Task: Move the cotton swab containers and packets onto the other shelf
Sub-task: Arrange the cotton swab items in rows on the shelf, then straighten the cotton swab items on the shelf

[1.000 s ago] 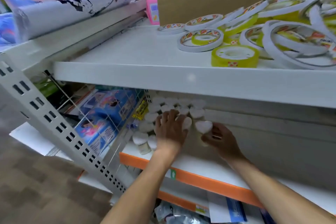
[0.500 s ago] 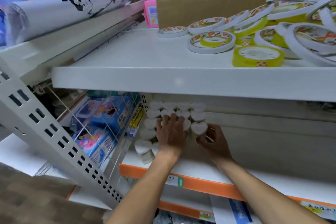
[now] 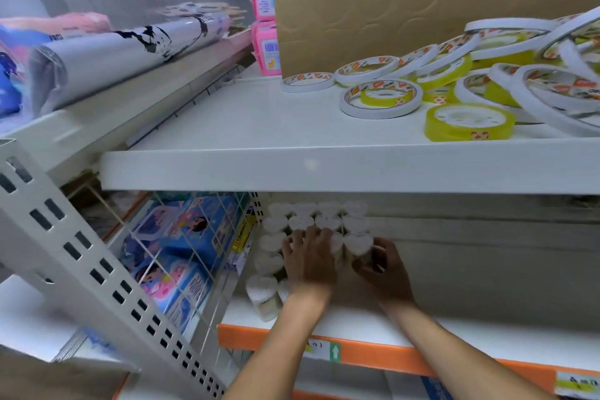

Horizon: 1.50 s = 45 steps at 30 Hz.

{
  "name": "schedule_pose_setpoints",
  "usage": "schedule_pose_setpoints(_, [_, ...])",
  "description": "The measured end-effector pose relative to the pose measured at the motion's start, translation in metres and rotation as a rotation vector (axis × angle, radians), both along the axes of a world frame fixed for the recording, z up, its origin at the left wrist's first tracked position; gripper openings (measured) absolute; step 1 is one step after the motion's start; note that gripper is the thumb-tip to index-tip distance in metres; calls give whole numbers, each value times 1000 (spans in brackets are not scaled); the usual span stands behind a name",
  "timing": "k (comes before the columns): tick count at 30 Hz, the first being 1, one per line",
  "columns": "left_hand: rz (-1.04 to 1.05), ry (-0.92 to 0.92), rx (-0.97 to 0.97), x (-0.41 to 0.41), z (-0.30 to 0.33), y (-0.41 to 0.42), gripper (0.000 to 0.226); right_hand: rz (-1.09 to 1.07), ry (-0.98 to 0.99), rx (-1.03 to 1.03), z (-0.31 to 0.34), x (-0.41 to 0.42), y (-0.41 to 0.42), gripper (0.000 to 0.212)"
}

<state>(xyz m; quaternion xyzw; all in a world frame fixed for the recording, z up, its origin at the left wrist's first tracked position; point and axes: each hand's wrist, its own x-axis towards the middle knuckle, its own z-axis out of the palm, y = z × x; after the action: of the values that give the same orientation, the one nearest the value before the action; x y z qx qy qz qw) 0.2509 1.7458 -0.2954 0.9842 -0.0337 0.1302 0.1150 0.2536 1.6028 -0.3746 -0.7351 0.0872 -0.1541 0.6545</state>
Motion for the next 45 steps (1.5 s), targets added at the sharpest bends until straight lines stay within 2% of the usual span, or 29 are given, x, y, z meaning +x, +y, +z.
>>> schedule_pose_setpoints(3, [-4,3,-4,-2,1,0,42,7,13,-4,-4,-1,-3,53])
schedule_pose_setpoints(8, [-130,-59,-51,-15,8,-9,45,-31,125,139,-6,0,-6,75])
schedule_pose_setpoints(13, [-330,-153,-143,-37,9,-39,35,-110,216,161,3,-2,-23,51])
schedule_pose_setpoints(18, [-367,53,-269,-42,4,-72,34,-201,264,120,10,-26,-68,27])
schedule_pose_setpoints(24, [-424,274,-339,-48,-7,-118,29,-333,286,2,19,-67,-124,26])
schedule_pose_setpoints(35, [-483,448,-424,-68,-19,-212,32,-361,326,-261,43,-147,-240,24])
schedule_pose_setpoints(40, [-557,444,-408,-89,-20,-278,34,-407,370,-280,46,-187,-304,28])
schedule_pose_setpoints(45, [-617,446,-455,-121,-14,-360,35,-405,375,-260,45,-224,-369,19])
